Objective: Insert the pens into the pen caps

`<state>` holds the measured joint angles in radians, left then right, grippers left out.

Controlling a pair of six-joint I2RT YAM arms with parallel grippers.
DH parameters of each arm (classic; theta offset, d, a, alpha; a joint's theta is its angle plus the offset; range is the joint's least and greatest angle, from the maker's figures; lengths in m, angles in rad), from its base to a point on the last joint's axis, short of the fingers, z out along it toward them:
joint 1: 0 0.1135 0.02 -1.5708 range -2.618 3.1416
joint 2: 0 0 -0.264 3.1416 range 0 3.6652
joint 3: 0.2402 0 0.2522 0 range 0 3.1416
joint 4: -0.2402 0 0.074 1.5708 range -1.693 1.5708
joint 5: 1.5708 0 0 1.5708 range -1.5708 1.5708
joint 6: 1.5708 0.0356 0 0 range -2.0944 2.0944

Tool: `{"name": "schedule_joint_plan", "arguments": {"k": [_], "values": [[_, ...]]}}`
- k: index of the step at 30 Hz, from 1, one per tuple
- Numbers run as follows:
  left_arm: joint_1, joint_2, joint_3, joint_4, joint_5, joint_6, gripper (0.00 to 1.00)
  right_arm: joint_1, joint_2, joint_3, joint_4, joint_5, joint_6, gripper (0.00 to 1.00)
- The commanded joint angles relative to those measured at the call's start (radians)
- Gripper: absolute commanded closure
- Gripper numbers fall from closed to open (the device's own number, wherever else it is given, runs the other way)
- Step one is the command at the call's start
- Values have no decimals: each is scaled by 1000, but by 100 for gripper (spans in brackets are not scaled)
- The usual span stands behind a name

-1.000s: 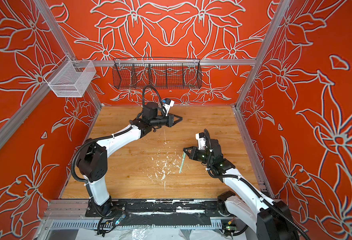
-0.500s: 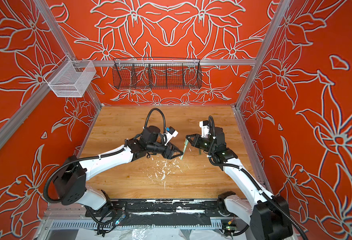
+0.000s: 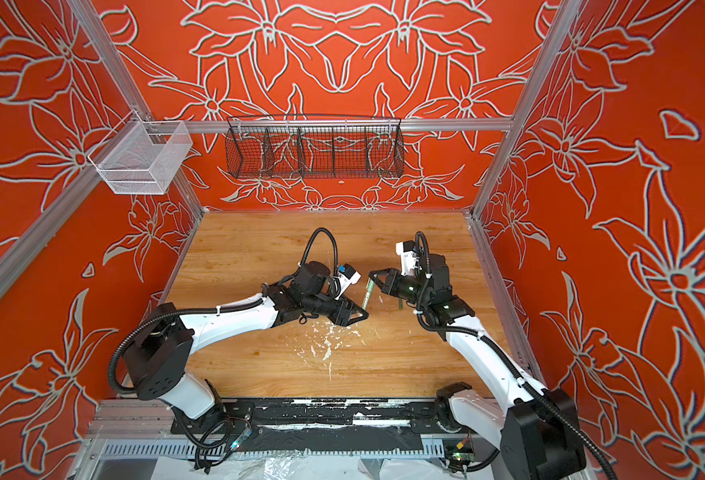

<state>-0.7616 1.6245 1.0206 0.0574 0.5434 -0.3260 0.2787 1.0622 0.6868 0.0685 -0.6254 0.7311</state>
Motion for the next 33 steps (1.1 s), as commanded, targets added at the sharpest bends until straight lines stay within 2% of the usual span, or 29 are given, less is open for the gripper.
{"name": "schedule_joint_plan", "arguments": {"k": [1, 3, 5, 7, 10, 11, 13, 17, 18, 22, 25, 33], "values": [[-2, 12, 32, 53, 36, -23, 52, -5, -32, -23, 24, -4, 17, 100], [-2, 13, 32, 61, 42, -33, 64, -5, -40, -27, 19, 2, 14, 100], [-2, 13, 33, 54, 48, -37, 81, -4, -49, -30, 14, 11, 11, 100], [-2, 12, 33, 43, 53, -39, 91, -5, -56, -32, 14, 20, 7, 100], [-2, 11, 37, 18, 57, -42, 91, -5, -69, -30, 3, 44, -11, 100], [-2, 8, 41, 6, 57, -43, 86, -5, -74, -29, 1, 53, -21, 100], [-2, 6, 41, 0, 64, -49, 69, -5, -86, -25, -14, 76, -41, 100], [-4, 7, 44, -12, 89, -59, 65, -5, -99, -15, -46, 106, -84, 100], [-5, 11, 49, -18, 93, -59, 66, -5, -99, -13, -51, 108, -91, 100], [-8, 18, 56, -22, 84, -57, 82, -6, -102, -21, -44, 103, -92, 100], [-8, 24, 70, -27, 73, -58, 100, -6, -106, -26, -41, 98, -92, 100], [-8, 42, 97, -31, 55, -79, 100, -4, -140, -35, -43, 108, -103, 100]]}}
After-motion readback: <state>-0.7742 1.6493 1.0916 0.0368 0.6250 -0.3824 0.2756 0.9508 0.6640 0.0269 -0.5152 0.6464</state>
